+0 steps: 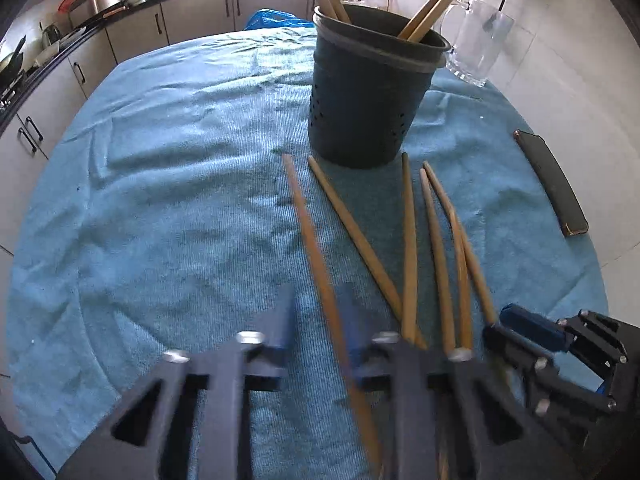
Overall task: Organize utensils
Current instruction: 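Close the left gripper on a chopstick while the right gripper grasps another, then lift both held chopsticks upright and carry them toward the grey holder, then open both grippers to drop the chopsticks into the grey holder, then move both open grippers down to the loose chopsticks on the towel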
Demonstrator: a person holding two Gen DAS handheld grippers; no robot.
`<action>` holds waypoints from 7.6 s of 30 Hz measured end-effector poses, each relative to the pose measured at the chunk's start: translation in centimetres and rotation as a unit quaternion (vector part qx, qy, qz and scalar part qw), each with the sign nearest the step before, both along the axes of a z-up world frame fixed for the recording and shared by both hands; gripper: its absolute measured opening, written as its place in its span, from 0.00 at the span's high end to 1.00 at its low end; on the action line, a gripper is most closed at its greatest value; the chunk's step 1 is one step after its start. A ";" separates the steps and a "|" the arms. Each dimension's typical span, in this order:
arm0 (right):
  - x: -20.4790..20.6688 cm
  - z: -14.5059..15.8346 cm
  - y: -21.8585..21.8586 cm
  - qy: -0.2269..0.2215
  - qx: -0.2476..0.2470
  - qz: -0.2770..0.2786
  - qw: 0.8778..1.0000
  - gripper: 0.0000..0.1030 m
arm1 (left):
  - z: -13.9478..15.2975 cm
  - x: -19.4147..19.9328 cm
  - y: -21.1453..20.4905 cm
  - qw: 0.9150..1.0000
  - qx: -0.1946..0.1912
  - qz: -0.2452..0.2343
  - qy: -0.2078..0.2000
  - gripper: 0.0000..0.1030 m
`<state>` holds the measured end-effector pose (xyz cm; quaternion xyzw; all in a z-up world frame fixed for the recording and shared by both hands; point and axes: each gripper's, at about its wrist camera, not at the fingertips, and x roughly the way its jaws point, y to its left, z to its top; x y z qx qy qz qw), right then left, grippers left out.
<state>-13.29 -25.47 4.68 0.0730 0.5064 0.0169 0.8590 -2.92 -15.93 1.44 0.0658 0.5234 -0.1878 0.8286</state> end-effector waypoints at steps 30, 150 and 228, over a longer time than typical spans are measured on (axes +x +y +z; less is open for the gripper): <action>4.9 0.1 -6.5 0.063 -0.022 -0.050 0.996 0.80 | 0.0 4.4 1.8 0.998 -0.007 0.003 0.056 0.91; 5.0 29.6 -2.8 -0.348 0.041 -0.077 0.934 0.94 | 27.6 2.8 2.2 0.951 -0.177 0.033 -0.252 0.95; 5.8 0.9 4.0 -0.012 0.057 0.062 0.996 0.57 | 1.3 -6.4 10.4 0.988 -0.097 0.087 0.081 0.93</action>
